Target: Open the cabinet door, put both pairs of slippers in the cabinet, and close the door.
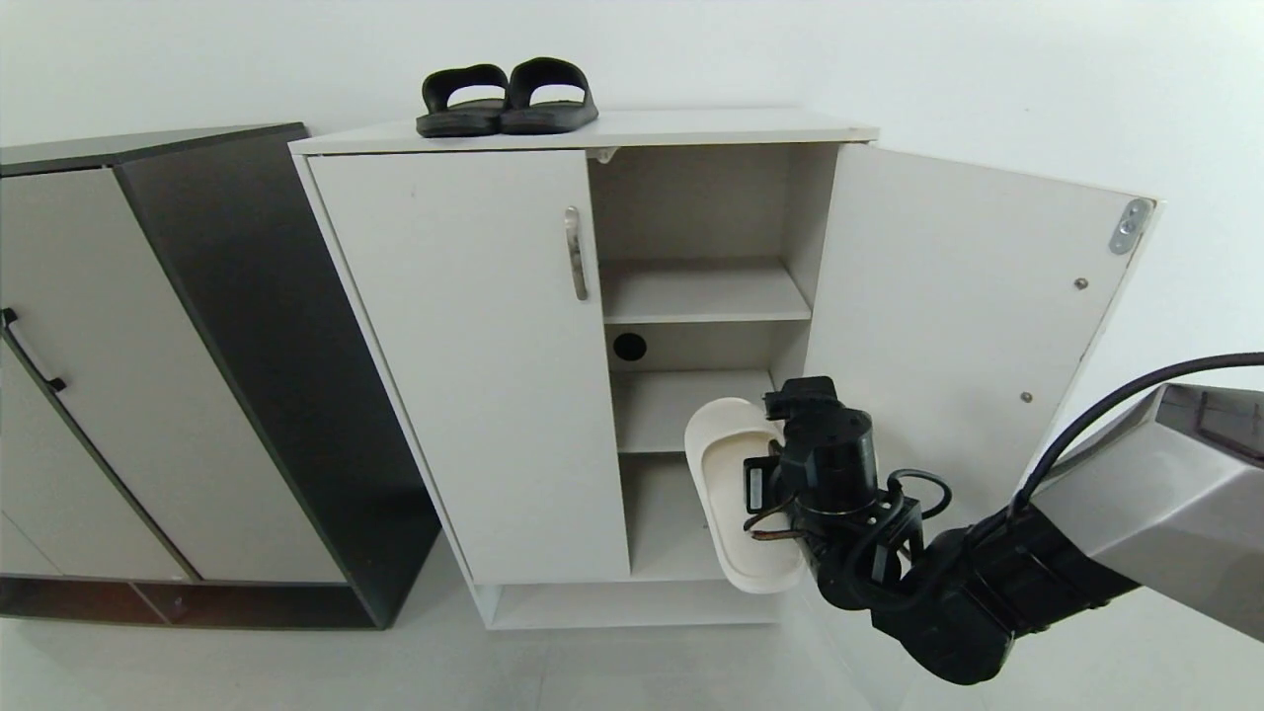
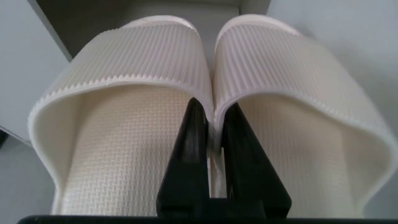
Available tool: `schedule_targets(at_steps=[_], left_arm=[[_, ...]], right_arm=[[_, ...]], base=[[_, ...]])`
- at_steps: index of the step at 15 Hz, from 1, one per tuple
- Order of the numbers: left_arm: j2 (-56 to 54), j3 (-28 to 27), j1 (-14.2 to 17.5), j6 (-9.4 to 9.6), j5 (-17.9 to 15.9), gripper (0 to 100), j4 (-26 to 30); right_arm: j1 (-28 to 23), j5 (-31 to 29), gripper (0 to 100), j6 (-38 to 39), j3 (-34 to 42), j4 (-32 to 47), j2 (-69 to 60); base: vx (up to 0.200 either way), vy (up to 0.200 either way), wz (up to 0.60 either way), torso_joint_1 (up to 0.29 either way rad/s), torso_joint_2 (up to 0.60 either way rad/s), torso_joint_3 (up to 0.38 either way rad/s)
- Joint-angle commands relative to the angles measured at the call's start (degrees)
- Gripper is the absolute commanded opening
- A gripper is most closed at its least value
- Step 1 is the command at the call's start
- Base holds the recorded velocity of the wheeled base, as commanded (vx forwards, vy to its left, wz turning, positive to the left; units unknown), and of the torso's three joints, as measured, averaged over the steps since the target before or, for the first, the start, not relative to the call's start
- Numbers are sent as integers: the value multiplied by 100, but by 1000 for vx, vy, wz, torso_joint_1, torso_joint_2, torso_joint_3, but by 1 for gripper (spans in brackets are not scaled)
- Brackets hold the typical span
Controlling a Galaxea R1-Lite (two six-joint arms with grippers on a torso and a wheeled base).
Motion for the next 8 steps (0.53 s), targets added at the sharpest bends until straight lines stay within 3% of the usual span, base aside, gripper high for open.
schedule_targets(at_steps=[1,8], left_arm=[[14,0,0,2,1,0,-1],[14,0,0,-7,1,0,-1]], right_arm=[[-22,3,0,1,17,-3,13],[-145,12,0,1,-62,-12,250]], base=[[0,0,0,0,0,0],[0,0,0,0,0,0]])
